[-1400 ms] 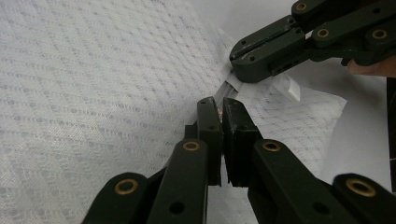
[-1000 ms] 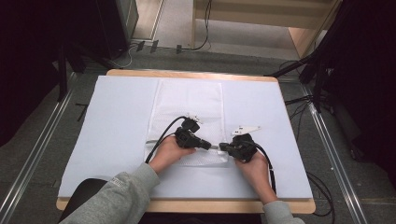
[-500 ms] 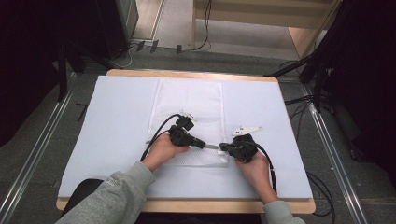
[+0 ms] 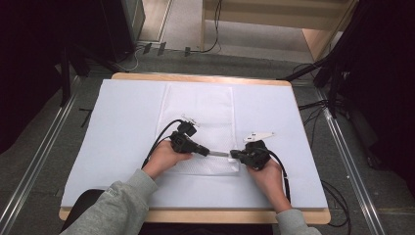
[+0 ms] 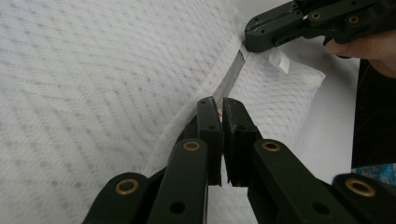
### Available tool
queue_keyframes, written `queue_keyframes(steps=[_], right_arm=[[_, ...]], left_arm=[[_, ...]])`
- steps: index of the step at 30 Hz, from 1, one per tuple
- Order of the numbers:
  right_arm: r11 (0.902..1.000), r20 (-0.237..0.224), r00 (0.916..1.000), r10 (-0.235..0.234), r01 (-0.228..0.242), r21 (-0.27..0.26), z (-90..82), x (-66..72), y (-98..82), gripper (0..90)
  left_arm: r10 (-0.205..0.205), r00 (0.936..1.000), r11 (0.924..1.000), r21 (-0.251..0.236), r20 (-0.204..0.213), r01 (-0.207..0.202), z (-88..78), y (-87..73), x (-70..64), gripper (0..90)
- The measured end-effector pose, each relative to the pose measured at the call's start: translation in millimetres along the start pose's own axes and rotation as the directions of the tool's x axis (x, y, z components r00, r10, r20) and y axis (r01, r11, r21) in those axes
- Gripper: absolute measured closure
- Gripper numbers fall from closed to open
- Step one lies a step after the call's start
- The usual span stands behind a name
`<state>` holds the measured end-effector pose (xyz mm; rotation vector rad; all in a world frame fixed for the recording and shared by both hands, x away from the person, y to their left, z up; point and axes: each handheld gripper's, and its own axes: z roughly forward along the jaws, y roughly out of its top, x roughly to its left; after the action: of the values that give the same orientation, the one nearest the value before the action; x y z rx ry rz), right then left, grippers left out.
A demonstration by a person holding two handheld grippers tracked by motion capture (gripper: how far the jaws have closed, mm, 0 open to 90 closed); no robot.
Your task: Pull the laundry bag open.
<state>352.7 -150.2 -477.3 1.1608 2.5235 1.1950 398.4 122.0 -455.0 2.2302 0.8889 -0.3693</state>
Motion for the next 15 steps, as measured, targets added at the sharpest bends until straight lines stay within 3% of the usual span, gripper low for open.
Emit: queue_keyframes(steps=[15], right_arm=[[0.9999,-0.009,0.9999,0.01,-0.01,0.008,0.0,-0.7,1.2,90.0]], left_arm=[[-0.013,0.9998,0.9999,-0.001,-0.011,0.013,-12.8,-8.6,5.2,88.6]])
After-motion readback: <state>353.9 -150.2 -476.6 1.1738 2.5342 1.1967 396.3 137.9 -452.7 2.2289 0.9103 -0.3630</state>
